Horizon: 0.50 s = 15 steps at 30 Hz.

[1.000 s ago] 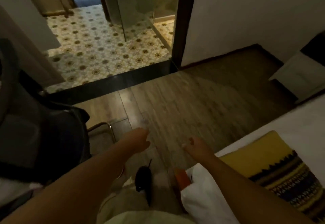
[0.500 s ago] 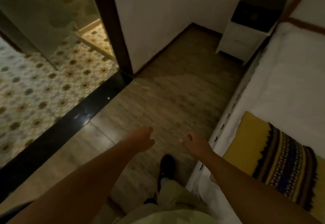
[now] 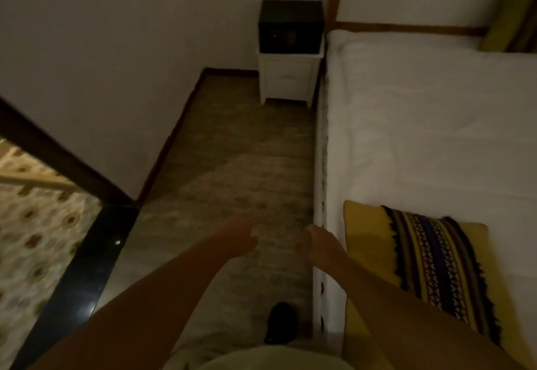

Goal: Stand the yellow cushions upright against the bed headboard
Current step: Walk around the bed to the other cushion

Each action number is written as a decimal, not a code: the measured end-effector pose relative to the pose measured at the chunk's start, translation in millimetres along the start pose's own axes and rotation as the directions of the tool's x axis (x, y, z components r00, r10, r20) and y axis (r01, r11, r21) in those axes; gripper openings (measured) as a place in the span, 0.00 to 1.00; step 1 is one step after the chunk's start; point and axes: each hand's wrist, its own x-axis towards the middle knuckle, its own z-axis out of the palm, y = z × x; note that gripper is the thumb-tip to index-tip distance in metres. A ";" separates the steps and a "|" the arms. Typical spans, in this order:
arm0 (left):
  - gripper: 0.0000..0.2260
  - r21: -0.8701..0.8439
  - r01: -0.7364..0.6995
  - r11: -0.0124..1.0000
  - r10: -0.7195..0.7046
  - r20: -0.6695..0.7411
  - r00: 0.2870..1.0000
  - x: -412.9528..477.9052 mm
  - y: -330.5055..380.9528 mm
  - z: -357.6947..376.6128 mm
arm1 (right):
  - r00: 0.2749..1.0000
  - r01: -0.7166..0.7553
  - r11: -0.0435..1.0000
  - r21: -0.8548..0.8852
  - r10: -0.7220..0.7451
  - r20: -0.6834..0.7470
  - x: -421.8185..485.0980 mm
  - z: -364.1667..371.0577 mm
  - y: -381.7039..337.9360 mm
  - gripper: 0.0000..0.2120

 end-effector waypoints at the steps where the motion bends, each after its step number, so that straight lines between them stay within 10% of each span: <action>1: 0.24 0.021 -0.040 0.999 0.040 0.017 0.999 14.4 9.3 -7.4 | 1.000 -0.010 0.999 0.038 0.011 -0.023 2.8 -9.4 5.2 0.17; 15: 0.24 0.290 -0.579 0.762 0.517 0.265 0.814 175.1 116.7 -60.9 | 0.778 -0.472 0.822 0.317 0.558 -0.289 -9.6 -65.6 74.3 0.30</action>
